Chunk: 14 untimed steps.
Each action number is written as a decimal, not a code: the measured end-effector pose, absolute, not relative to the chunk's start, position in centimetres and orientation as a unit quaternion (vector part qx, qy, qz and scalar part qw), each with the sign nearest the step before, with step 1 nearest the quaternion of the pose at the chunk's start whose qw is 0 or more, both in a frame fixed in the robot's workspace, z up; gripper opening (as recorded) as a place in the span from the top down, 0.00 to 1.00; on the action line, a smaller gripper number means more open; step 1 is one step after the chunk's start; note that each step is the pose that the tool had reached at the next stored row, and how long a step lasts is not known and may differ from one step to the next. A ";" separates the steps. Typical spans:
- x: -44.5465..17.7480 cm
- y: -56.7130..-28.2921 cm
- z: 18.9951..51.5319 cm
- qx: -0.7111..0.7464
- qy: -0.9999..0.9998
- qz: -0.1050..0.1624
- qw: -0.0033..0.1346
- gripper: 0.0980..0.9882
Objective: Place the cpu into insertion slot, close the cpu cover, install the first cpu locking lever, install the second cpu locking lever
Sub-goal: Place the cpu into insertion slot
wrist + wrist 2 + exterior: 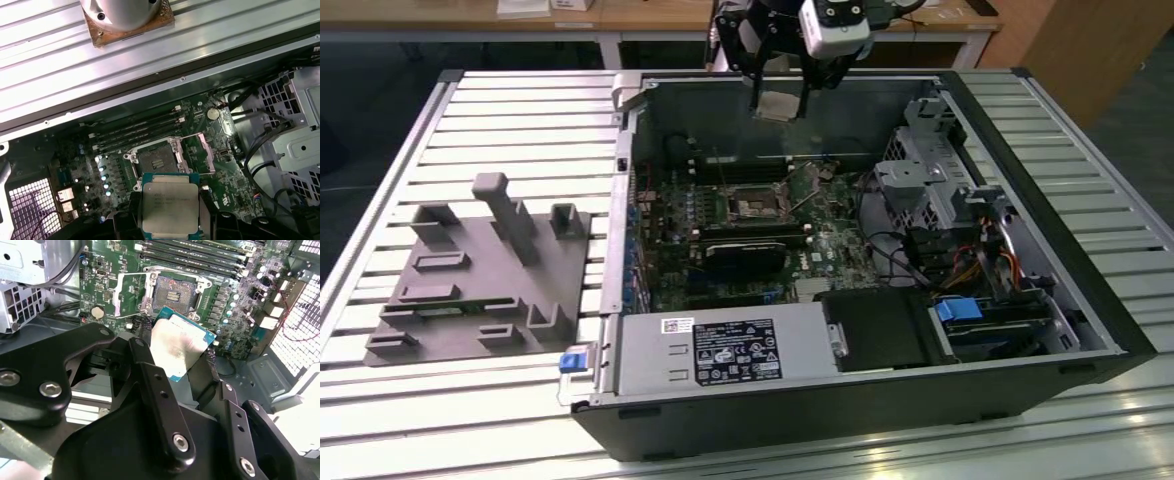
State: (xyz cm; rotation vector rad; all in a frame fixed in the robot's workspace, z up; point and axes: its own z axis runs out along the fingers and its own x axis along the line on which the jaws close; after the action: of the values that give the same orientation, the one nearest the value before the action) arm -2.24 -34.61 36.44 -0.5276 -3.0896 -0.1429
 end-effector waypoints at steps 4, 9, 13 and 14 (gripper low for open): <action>-2.2 -34.6 36.4 -0.175 -0.984 -0.046 0.002 0.51; -2.2 -34.6 36.4 -0.183 -0.982 -0.046 0.001 0.51; -2.2 -34.6 36.4 -0.190 -0.981 -0.046 0.001 0.51; -2.2 -34.6 36.4 -0.191 -0.980 -0.046 0.001 0.51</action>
State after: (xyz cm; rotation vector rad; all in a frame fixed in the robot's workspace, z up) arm -2.24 -34.60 36.42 -0.6004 -3.0784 -0.1432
